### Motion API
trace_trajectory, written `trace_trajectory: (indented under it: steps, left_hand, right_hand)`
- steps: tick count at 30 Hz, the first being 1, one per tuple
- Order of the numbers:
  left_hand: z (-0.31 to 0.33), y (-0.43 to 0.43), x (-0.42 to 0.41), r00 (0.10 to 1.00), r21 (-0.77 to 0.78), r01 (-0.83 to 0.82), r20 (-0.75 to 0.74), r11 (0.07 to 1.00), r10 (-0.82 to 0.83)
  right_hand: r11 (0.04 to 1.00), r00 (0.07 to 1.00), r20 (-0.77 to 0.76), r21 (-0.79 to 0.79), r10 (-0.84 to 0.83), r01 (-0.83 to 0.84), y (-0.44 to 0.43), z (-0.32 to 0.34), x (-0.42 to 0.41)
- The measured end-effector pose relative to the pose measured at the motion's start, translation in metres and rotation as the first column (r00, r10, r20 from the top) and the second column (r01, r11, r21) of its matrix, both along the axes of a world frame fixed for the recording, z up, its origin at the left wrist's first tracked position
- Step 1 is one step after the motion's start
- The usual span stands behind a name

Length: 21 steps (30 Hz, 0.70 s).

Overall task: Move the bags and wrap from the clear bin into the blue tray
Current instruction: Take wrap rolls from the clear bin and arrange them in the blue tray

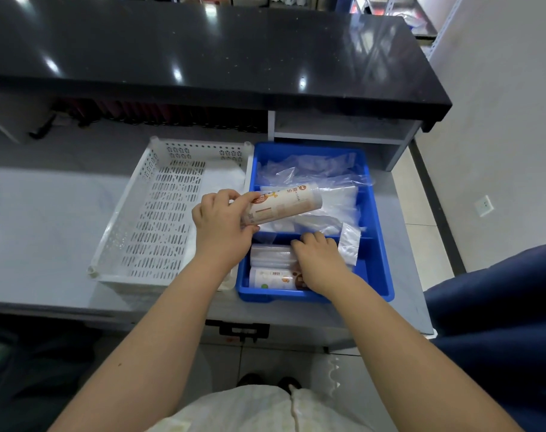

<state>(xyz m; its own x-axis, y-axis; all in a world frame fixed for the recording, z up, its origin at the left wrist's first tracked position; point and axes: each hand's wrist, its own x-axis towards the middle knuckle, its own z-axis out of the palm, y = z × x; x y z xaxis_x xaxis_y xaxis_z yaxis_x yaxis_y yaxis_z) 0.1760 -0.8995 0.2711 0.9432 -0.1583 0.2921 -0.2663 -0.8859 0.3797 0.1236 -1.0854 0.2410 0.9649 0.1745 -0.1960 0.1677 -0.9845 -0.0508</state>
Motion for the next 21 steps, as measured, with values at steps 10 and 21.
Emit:
trace_trajectory:
  steps: [10, 21]
  left_hand:
    - [0.004, 0.008, -0.001, 1.000, 0.003, -0.008, 0.017, 1.000, 0.008]
    - [0.005, -0.030, -0.005, 0.993, 0.006, 0.063, -0.095, 0.998, -0.062]
  right_hand:
    - [0.988, 0.965, 0.262, 0.151, -0.009, -0.032, -0.013, 0.016, -0.022]
    - [0.935, 0.875, 0.361, 0.265, -0.323, 0.236, -0.112, 0.071, -0.044]
